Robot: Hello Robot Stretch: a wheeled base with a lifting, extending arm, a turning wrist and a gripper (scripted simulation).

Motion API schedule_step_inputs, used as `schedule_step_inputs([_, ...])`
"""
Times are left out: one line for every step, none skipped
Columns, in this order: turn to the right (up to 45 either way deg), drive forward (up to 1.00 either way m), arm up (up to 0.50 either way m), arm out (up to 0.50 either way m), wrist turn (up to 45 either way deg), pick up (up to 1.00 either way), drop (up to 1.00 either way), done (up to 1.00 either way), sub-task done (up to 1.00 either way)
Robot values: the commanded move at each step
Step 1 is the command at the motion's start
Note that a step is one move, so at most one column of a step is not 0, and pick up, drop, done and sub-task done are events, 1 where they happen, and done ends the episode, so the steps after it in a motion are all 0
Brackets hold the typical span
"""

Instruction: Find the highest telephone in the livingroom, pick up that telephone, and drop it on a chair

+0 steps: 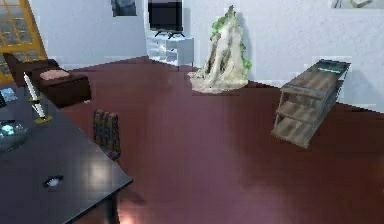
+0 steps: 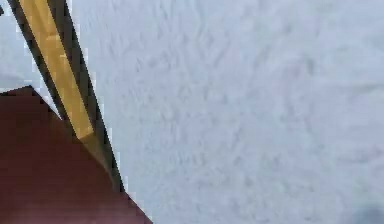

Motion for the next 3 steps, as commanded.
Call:
schedule_step_inputs([0.0,0.75,0.00,0.00,0.0,0.00,0.00,0.00,0.00])
schedule_step_inputs([-6.0,0.00,0.00,0.00,0.0,0.00,0.00,0.00,0.00])
schedule_step_inputs([0.0,1.00,0.00,0.00,0.0,0.00,0.00,0.00,0.00])
